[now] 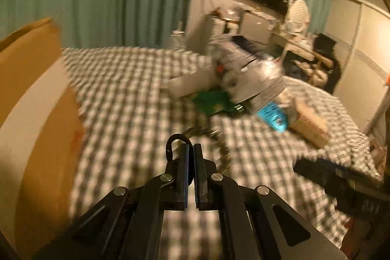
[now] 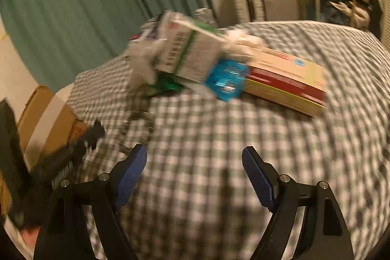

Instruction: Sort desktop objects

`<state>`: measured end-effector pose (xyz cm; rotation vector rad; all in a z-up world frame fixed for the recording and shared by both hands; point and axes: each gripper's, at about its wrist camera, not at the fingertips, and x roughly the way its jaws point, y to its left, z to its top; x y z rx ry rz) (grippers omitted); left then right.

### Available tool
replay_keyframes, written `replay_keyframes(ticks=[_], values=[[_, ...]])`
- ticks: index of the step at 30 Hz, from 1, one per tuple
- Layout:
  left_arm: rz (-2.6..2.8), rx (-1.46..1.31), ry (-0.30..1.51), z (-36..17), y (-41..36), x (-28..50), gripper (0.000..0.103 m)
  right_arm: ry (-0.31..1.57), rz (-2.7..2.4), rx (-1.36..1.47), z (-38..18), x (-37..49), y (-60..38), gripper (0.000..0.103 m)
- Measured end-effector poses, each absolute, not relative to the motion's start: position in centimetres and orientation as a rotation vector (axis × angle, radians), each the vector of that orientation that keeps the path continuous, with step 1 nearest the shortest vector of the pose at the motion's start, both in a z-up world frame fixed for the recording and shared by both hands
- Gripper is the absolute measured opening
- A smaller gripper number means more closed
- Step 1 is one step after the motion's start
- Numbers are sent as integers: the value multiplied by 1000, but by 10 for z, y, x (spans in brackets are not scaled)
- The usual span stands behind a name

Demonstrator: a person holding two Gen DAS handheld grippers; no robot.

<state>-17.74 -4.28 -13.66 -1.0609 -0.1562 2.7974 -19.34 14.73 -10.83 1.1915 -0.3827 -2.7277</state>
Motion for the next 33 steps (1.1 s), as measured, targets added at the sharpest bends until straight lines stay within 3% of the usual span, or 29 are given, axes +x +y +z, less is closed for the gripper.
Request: replay_keyframes(ticks=[3,4,6,11,12,13,21,33], values=[[2809,-1140,-212,-151,-56,-176,2,-310,-2736,1156,-114,-214,117,77],[2802,-1164,-273,-157,-64,-176,2,-282,-2752,1157,-117,-220,109,63],[2801,-1215,-348,-167,-74,-176,3,-240,-2722,1214,-130,-237,93,50],[2797,-1234,-294,-178,-71,-174,3,-148,-2725,1281,-152,-255,72,51],[2792,-1237,-305,-179,-73,-174,3,-105,-2727,1287,-152,-254,68,37],[2792,-1239,-310,-179,-74,-174,3,-68,-2718,1288,-151,-252,66,11],[2770,-1251,-376,-165,-72,-158,3,-348,-2641,1251,-116,-205,98,11],[2705,-1066,-354,-78,-56,-91,3,-408,-2672,1137,-51,-93,109,11]])
